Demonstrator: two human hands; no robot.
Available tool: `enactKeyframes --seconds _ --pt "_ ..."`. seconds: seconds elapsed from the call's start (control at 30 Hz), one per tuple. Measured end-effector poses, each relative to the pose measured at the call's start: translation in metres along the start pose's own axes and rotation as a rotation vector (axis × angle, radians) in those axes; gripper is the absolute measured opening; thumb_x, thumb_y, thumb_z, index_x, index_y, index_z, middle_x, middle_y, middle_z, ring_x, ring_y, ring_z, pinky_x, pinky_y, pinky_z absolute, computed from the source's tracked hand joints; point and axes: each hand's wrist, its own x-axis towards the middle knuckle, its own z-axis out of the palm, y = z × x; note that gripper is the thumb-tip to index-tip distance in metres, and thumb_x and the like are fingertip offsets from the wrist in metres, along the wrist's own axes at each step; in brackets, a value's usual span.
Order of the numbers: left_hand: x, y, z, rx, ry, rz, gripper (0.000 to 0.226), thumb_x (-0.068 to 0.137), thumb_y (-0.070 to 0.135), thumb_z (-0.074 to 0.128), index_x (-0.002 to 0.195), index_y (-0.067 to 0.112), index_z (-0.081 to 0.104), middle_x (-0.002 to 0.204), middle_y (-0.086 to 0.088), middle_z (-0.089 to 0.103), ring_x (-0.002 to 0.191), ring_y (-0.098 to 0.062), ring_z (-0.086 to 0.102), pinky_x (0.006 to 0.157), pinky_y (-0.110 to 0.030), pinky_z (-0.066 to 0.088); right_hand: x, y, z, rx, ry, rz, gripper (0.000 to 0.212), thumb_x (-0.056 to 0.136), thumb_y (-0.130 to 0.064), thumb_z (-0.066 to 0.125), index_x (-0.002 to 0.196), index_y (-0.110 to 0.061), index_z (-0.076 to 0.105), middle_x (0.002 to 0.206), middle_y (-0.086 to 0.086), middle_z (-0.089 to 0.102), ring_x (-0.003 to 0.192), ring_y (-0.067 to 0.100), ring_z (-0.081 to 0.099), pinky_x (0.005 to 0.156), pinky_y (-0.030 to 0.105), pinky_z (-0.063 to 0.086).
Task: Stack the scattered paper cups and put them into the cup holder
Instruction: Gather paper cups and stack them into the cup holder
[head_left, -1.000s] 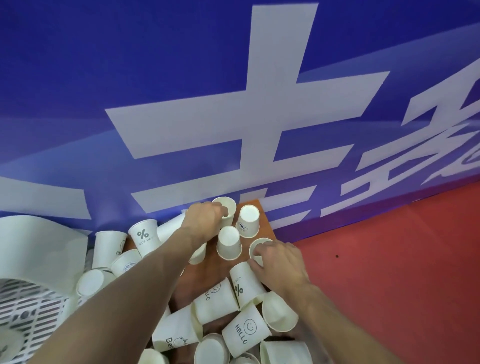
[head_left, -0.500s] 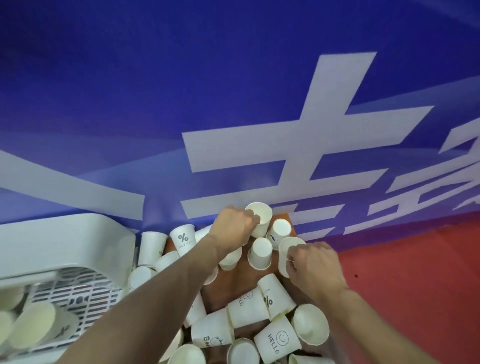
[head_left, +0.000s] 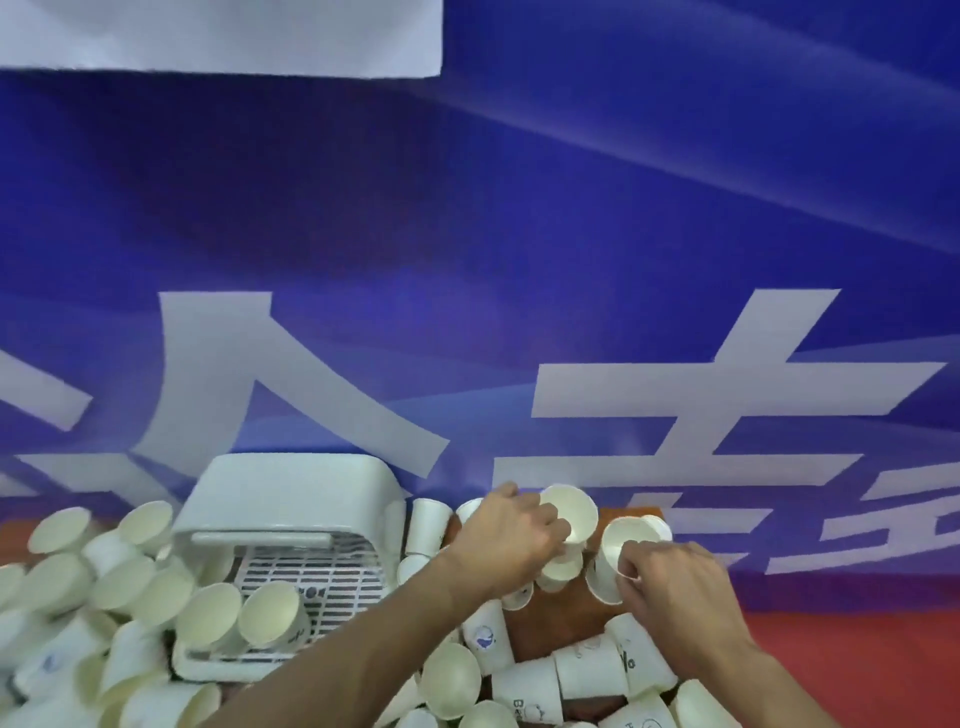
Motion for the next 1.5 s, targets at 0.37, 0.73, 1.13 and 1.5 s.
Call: enactKeyframes --seconds 0.37,0.73,1.13,1.5 --pt "-0.203 -0.05 -0.052 0.099 -0.112 -0.17 0.017 0.078 0.026 0.069 0.069 0.023 0.055 0.06 0.005 0.053 0.054 -0.018 0.049 0.054 -0.025 0.037 0.018 -0.146 -0.02 0.314 -0.276 -0.396 0.019 0.099 -0.044 0.035 0.11 -0.035 0.048 0.114 -0.008 0.057 0.114 0.01 0.055 0.086 0.024 0.04" --pt "-0.371 -0.121 -0.022 0.038 -0.081 -0.286 0.022 0.078 0.032 0.069 0.068 0.026 0.05 0.061 0.006 0.051 0.051 -0.016 0.048 0.049 -0.025 0.034 0.008 -0.282 -0.022 0.344 -0.386 -0.341 0.011 0.095 -0.045 0.041 0.102 -0.038 0.044 0.11 -0.018 0.051 0.091 0.004 0.044 0.082 0.017 0.037" --pt "-0.403 -0.154 0.041 -0.069 -0.03 -0.358 0.02 0.076 0.028 0.072 0.065 0.026 0.055 0.06 0.007 0.054 0.051 -0.017 0.049 0.049 -0.027 0.038 0.008 -0.359 -0.001 0.468 -0.072 -0.327 0.014 0.09 -0.037 0.061 0.091 -0.043 0.049 0.09 -0.022 0.053 0.085 0.001 0.053 0.071 0.018 0.046" --pt "-0.404 -0.145 0.076 -0.12 -0.09 -0.394 0.023 0.074 0.027 0.074 0.06 0.024 0.055 0.058 0.006 0.053 0.051 -0.017 0.049 0.048 -0.026 0.037 0.009 -0.378 0.019 0.542 0.0 -0.393 0.022 0.082 -0.022 0.071 0.09 -0.039 0.059 0.087 -0.023 0.057 0.083 -0.004 0.054 0.059 0.019 0.049"
